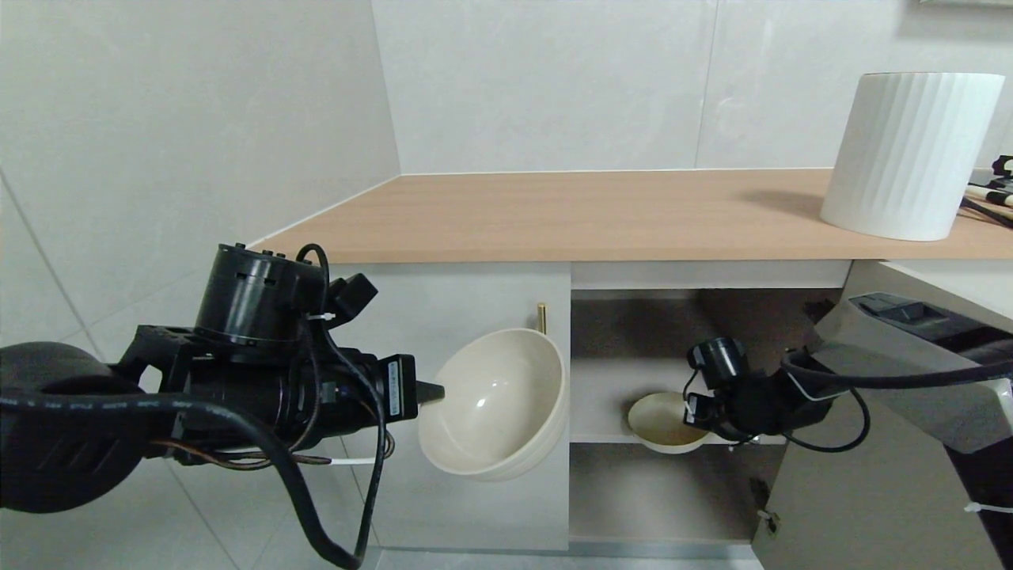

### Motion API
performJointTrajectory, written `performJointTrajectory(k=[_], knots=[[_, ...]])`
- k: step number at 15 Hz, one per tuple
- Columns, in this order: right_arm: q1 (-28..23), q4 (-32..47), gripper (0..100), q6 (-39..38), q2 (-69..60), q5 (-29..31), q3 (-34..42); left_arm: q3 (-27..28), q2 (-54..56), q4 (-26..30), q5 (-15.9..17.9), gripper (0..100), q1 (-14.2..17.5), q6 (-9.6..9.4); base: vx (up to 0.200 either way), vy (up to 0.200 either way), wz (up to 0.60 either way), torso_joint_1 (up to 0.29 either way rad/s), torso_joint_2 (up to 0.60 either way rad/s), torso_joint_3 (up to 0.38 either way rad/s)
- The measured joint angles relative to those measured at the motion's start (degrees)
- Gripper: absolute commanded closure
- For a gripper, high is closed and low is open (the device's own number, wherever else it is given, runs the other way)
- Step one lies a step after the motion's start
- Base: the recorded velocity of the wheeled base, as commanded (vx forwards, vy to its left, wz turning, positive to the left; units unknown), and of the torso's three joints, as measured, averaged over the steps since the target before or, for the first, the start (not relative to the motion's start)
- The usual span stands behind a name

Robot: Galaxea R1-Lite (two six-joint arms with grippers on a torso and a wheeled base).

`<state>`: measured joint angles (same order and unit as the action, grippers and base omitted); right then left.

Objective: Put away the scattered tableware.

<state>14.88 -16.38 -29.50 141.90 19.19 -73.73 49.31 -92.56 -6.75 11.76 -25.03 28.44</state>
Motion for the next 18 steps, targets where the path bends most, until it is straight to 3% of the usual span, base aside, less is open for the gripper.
performJointTrajectory(k=[17, 18], knots=[[-1.5, -0.6, 100, -2.5, 8.5, 6.0, -12.2, 0.1, -0.8, 0.0, 0.0, 100, 0.0, 0.18, 0.0, 0.0, 0.0, 0.0, 0.0, 0.0], [-1.5, -0.6, 0, -2.5, 8.7, 6.1, -12.4, 0.1, -0.8, 0.0, 0.0, 100, 0.0, 0.18, 0.0, 0.0, 0.0, 0.0, 0.0, 0.0]])
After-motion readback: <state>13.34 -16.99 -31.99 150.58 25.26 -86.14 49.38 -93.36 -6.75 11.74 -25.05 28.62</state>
